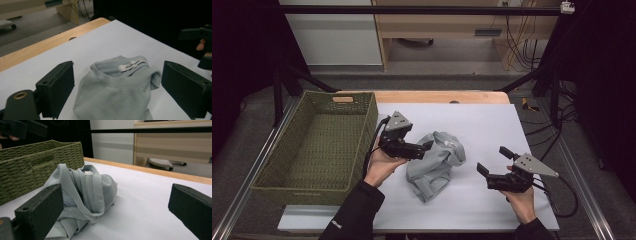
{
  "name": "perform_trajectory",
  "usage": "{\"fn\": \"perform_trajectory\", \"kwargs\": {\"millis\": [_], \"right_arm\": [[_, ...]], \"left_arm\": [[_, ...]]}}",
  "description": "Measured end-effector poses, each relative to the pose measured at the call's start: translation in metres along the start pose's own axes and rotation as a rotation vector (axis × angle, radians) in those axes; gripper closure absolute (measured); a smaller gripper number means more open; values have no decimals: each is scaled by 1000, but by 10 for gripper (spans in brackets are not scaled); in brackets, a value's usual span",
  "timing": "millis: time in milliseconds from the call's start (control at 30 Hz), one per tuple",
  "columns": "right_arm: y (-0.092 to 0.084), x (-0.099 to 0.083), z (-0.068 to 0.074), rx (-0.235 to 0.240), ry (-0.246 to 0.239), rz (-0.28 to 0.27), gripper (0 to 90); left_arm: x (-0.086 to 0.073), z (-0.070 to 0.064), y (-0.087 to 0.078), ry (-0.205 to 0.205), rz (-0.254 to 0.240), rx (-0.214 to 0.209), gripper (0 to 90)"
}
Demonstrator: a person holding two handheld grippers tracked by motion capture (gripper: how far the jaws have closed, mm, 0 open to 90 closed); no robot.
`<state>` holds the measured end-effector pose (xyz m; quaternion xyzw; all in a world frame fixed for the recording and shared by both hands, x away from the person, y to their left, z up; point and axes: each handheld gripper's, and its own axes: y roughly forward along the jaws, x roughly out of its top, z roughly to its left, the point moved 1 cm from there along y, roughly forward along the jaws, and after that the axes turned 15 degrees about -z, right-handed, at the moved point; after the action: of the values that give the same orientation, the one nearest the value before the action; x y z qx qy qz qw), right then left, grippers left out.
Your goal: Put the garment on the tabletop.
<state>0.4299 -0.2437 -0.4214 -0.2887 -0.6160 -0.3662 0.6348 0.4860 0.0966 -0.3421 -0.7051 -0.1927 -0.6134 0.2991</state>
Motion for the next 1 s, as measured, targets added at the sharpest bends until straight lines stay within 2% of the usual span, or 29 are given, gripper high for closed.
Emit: {"fn": "perform_trajectory", "kwargs": {"millis": [67, 200, 267, 400, 500, 567, 667, 767, 833, 1000], "right_arm": [[0, -1, 0, 9, 2, -3, 5], [0, -1, 0, 10, 7, -3, 5], [0, -1, -1, 12, 2, -4, 4], [-1, -2, -1, 1, 8, 0, 4], [-1, -2, -2, 10, 10, -4, 4], [-1, -2, -1, -1, 25, 2, 4], [-2, -3, -2, 6, 20, -2, 4], [-3, -3, -3, 8, 18, -9, 4], [-3, -3, -3, 5, 23, -9, 4], [-4, -4, -4, 6, 12, 0, 4]], "left_arm": [[-8, 1, -7, -19, -44, -13, 96], [-23, -1, -19, -35, -106, -1, 96], [-30, -3, -24, -26, -121, 14, 94], [-43, -3, -35, -49, -152, 13, 91], [-53, -2, -43, -58, -181, 20, 91], [-58, 0, -46, -60, -180, 29, 90], [-64, 0, -52, -57, -204, 39, 85], [-69, 0, -57, -60, -209, 46, 81], [-70, -1, -58, -46, -209, 68, 82], [-73, 1, -60, -55, -208, 72, 82]]}}
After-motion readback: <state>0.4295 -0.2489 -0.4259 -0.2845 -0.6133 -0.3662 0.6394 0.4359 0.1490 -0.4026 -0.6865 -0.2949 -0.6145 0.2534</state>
